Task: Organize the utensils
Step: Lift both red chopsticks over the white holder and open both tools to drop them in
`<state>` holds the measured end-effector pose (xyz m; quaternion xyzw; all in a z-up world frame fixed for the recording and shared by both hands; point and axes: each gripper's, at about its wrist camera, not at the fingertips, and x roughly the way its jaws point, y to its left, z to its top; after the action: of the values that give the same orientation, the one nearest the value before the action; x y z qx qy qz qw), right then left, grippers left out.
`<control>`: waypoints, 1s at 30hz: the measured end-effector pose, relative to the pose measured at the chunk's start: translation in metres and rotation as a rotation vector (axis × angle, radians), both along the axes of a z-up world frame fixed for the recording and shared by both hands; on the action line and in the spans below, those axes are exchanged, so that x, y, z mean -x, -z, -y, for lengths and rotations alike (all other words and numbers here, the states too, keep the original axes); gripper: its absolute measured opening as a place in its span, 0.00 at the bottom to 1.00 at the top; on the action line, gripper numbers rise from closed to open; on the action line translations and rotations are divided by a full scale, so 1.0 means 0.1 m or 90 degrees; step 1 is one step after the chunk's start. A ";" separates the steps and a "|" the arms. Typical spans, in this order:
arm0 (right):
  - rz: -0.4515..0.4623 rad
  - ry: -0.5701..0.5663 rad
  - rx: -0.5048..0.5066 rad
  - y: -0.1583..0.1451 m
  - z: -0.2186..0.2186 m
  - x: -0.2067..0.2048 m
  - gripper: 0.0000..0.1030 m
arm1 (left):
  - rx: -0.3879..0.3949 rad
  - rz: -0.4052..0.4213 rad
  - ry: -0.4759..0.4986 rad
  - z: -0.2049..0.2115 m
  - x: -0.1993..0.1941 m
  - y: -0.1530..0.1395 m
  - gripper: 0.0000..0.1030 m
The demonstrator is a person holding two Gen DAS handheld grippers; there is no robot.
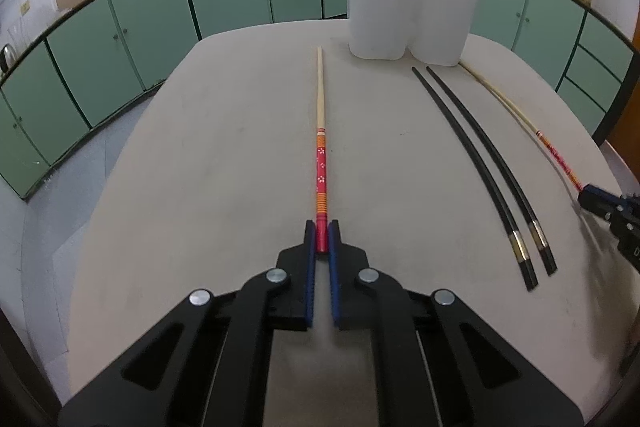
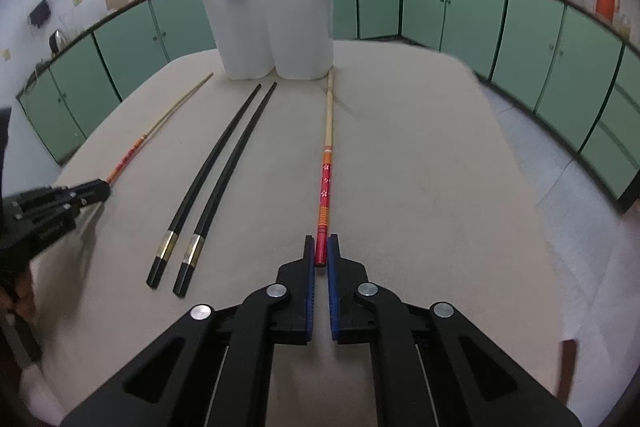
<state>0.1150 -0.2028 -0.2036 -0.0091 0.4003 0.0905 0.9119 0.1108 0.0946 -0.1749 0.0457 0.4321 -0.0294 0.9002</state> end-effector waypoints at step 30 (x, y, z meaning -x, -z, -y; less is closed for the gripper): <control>0.181 -0.100 -0.089 -2.00 0.29 -0.21 0.05 | 0.061 0.269 0.110 0.35 0.14 -2.06 0.05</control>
<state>0.1365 -0.2315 -0.0038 0.0106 0.2580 0.1873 0.9477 0.0964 0.0594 0.0314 0.0448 0.2266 -0.1167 0.9659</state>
